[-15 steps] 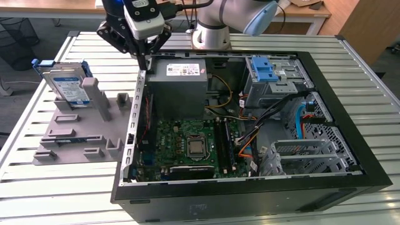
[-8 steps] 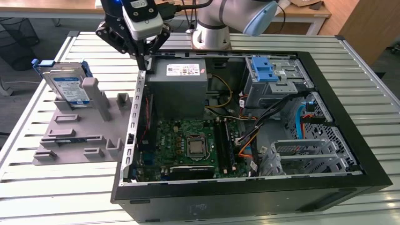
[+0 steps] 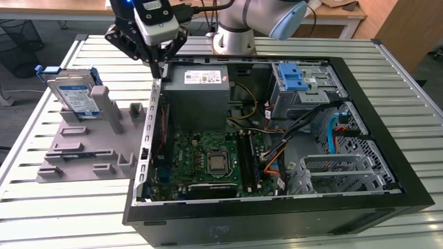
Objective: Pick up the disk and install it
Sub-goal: 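Reach for the disk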
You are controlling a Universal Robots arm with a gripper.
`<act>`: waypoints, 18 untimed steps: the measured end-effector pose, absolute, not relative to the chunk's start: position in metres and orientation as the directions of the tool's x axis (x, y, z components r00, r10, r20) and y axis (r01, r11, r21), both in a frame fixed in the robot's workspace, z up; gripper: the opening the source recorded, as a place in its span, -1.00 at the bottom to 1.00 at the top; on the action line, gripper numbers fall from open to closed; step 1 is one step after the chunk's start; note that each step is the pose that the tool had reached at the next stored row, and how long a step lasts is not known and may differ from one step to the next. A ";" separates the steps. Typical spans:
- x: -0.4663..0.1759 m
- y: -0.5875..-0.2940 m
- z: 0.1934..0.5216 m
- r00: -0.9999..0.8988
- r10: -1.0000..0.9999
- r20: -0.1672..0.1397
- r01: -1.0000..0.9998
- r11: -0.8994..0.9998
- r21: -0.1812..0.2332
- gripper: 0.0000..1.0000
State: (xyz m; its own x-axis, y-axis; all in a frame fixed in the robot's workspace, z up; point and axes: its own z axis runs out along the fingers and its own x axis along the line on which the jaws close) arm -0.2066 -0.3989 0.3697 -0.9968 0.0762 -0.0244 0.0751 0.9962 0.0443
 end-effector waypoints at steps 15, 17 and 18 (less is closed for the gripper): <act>-0.210 -0.399 0.368 -0.997 0.076 -0.024 0.075 0.996 0.044 -0.79; -0.210 -0.399 0.367 -0.997 0.076 -0.024 0.075 0.996 0.044 -0.79; -0.210 -0.399 0.367 -0.997 0.076 -0.024 0.075 0.996 0.044 -0.79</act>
State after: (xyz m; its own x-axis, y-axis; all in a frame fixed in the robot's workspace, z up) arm -0.2102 -0.3988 0.3673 -0.9968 0.0762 -0.0244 0.0751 0.9962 0.0444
